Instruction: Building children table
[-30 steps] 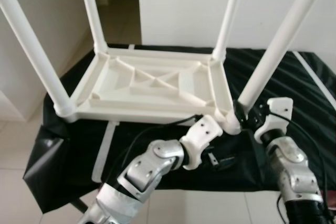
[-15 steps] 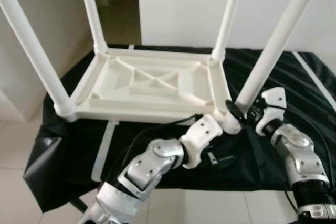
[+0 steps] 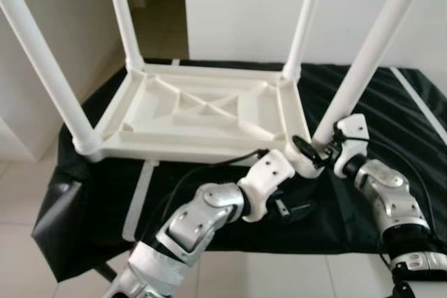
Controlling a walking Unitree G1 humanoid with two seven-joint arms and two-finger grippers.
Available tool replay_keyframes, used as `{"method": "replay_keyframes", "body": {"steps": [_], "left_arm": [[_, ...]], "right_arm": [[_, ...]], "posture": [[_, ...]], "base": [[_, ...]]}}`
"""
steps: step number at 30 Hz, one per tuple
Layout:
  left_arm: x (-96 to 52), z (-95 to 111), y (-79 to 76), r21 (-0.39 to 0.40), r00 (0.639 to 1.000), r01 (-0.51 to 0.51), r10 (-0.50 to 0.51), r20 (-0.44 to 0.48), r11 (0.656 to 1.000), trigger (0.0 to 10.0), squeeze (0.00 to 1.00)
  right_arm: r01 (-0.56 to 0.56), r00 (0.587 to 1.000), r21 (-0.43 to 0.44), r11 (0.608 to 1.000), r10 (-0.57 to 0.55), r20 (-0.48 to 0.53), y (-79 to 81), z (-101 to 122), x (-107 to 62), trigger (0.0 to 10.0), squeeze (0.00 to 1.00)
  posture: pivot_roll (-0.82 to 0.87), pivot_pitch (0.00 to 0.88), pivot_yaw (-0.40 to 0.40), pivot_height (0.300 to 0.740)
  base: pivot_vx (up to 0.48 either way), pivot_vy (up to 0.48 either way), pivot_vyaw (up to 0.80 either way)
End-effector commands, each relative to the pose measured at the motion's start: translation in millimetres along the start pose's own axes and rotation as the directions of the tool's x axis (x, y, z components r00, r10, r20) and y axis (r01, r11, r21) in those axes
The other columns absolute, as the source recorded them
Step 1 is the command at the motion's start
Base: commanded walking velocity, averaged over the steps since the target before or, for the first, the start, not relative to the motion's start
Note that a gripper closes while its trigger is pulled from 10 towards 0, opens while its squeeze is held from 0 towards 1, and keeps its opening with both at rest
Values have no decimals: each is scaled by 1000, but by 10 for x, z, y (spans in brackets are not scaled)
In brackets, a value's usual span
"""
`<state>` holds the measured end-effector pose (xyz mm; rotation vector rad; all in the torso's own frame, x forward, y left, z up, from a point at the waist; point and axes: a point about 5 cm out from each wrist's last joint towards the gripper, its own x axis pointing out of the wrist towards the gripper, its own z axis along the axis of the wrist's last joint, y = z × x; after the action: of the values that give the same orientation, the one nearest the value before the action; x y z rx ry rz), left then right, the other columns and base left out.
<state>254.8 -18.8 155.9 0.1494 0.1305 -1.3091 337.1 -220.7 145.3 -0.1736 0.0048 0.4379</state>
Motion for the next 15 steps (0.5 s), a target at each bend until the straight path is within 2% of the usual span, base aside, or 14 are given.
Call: {"method": "replay_keyframes", "body": {"steps": [1,2,4,5,6,7,13,14,15], "left_arm": [[-3,8,24,13,1000,10,-10,-7,1000,10000,0],[-5,9,25,12,1000,10,-10,-7,1000,10000,0],[-5,9,25,12,1000,10,-10,-7,1000,10000,0],[-6,9,26,12,1000,10,-10,-7,1000,10000,0],[-6,9,26,12,1000,10,-10,-7,1000,10000,0],[-6,11,26,12,1000,10,-10,-7,1000,10000,0],[-13,11,24,9,1000,9,-9,-7,1000,10000,0],[-18,10,25,6,1000,9,-9,-8,1000,10000,0],[-18,10,25,6,1000,9,-9,-8,1000,10000,0]], "right_arm": [[3,1000,-9,1000,-3,-28,-23,-57,0,4824,0],[11,999,-3,1000,-11,-43,-32,-92,1,3569,0],[11,999,-3,1000,-11,-43,-32,-92,1,3569,0],[17,998,5,1000,-17,-53,-38,-115,1,2706,0],[17,998,5,1000,-17,-53,-38,-115,1,2706,0],[21,998,13,1000,-20,-57,-43,-132,4,0,0],[46,996,43,998,-43,-78,-53,-193,4,0,0],[55,996,59,997,-51,-74,-48,-205,0,3255,0],[55,996,59,997,-51,-74,-48,-205,0,3255,0]], "posture": [[22,0,-25,740],[23,0,-24,740],[23,0,-24,740],[23,0,-24,740],[23,0,-24,740],[24,0,-24,740],[27,0,-25,740],[29,0,-26,740],[29,0,-26,740]], "base": [[0,0,0],[0,0,0],[0,0,0],[0,0,0],[0,0,0],[0,0,0],[0,0,0],[0,0,0],[0,0,0]]}}
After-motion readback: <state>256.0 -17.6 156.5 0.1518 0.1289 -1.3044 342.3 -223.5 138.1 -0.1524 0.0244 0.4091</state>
